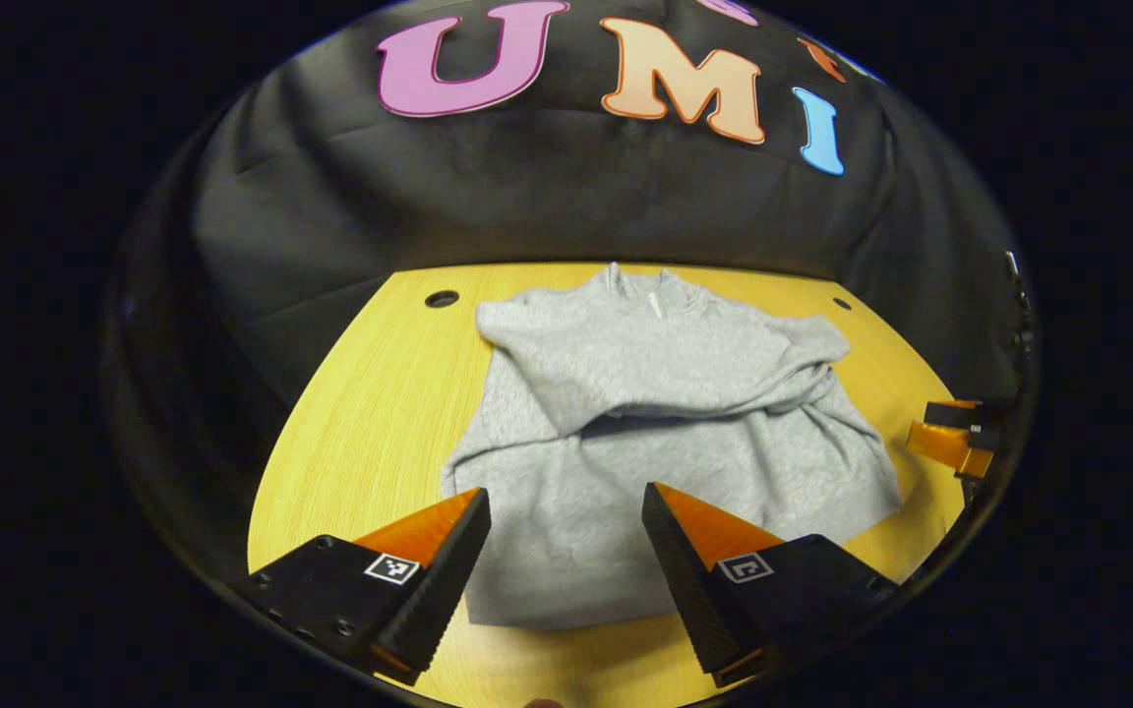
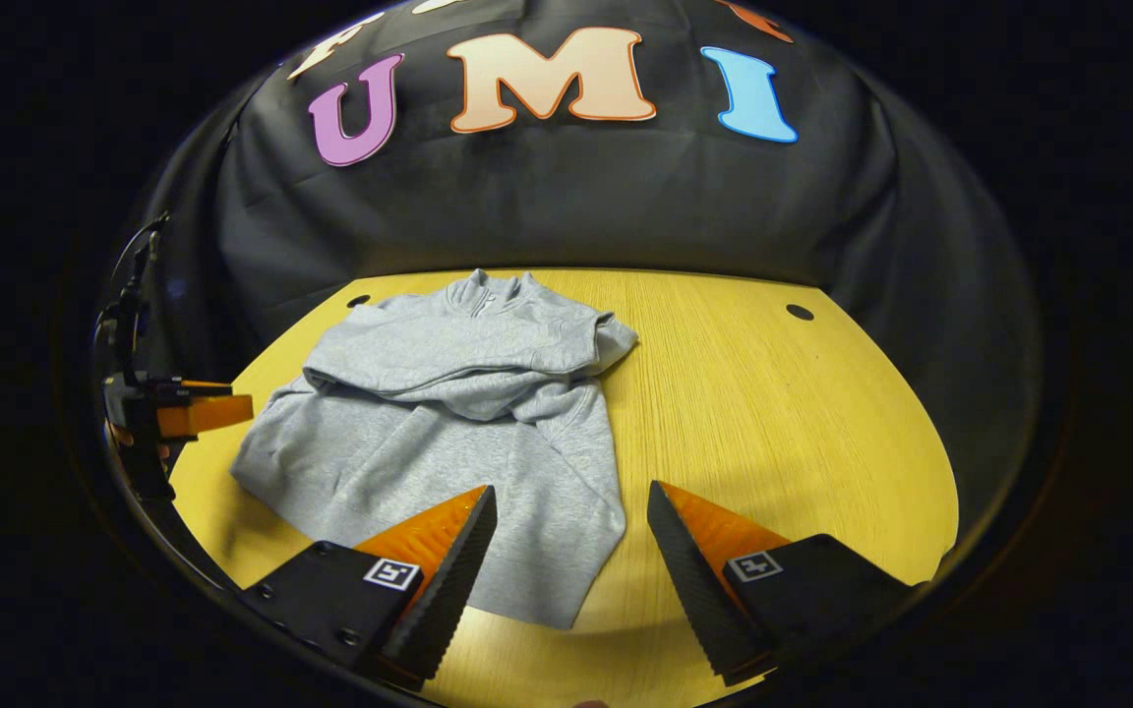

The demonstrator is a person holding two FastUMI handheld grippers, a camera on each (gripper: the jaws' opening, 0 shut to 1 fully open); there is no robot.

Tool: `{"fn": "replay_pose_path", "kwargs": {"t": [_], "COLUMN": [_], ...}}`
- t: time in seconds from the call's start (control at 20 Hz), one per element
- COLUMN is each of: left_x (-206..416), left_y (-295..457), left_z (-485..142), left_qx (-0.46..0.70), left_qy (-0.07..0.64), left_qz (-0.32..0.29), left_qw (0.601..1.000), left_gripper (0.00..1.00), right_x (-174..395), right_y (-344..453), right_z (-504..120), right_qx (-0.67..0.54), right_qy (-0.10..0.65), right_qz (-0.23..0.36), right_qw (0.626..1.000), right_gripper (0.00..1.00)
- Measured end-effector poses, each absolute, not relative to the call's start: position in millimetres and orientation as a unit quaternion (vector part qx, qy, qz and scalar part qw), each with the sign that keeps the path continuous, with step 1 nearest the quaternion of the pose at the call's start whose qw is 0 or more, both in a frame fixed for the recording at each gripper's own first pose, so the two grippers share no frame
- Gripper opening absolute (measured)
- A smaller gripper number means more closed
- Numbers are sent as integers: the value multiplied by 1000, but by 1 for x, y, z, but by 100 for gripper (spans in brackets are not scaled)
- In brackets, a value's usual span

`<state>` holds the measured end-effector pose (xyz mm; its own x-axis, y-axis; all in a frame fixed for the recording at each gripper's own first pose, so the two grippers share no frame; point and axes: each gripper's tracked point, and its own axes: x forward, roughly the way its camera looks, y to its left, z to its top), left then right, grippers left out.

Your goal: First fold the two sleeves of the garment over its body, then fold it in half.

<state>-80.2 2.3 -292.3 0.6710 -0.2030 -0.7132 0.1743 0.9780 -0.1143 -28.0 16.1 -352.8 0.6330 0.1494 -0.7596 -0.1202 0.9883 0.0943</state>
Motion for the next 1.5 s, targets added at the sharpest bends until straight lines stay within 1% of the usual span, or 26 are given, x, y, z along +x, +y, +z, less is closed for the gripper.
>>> {"fn": "replay_pose_path", "kwargs": {"t": [0.05,0.1,0.15,0.2,0.35,0.4,0.5,0.6,0.65,0.7,0.85,0.95,1.0,1.1,1.25,1.3,1.35,1.4,1.45,1.5], "left_x": [-89,-96,-102,-106,-114,-115,-123,-118,-125,-124,-118,-120,-120,-122,-123,-122,-122,-122,-121,-122], "left_y": [6,8,11,15,28,29,34,34,34,32,30,31,31,28,24,23,20,18,16,16], "left_z": [-299,-305,-311,-316,-332,-337,-351,-348,-353,-350,-351,-352,-353,-353,-353,-354,-354,-353,-353,-353], "left_qx": [-20,-24,-27,-28,-30,-38,-49,-41,-35,-25,-10,-11,-11,-14,-14,-15,-18,-20,-26,-28], "left_qy": [402,411,418,422,427,430,446,420,428,420,401,401,403,411,422,424,427,425,421,417], "left_qz": [-105,-109,-112,-113,-110,-109,-110,-123,-126,-130,-137,-130,-124,-110,-103,-100,-103,-104,-102,-96], "left_qw": [910,905,901,899,897,895,887,898,894,898,906,907,906,905,901,900,898,899,901,903], "left_gripper": [94,94,95,95,95,95,95,94,93,95,94,92,91,89,81,75,74,68,63,54], "right_x": [-29,-29,-31,-34,-42,-43,-47,-48,-49,-49,-64,-80,-77,-78,-81,-80,-80,-79,-78,-77], "right_y": [19,21,22,23,30,30,30,32,34,35,35,34,34,33,31,31,33,36,43,47], "right_z": [-355,-358,-360,-362,-368,-371,-374,-377,-380,-383,-400,-413,-411,-414,-418,-419,-421,-422,-422,-422], "right_qx": [15,10,5,2,-2,-6,-15,-23,-30,-36,-53,-58,-47,-23,20,24,25,23,20,16], "right_qy": [424,426,428,432,439,443,447,450,450,454,480,504,495,505,516,519,523,524,524,521], "right_qz": [71,66,60,54,34,27,11,1,-1,-2,-1,10,12,18,15,22,31,43,61,75], "right_qw": [903,902,902,900,898,896,894,893,892,890,876,862,867,863,856,854,851,850,849,850], "right_gripper": [93,93,97,93,93,98,98,97,97,98,100,99,100,100,100,100,97,88,84,70]}}
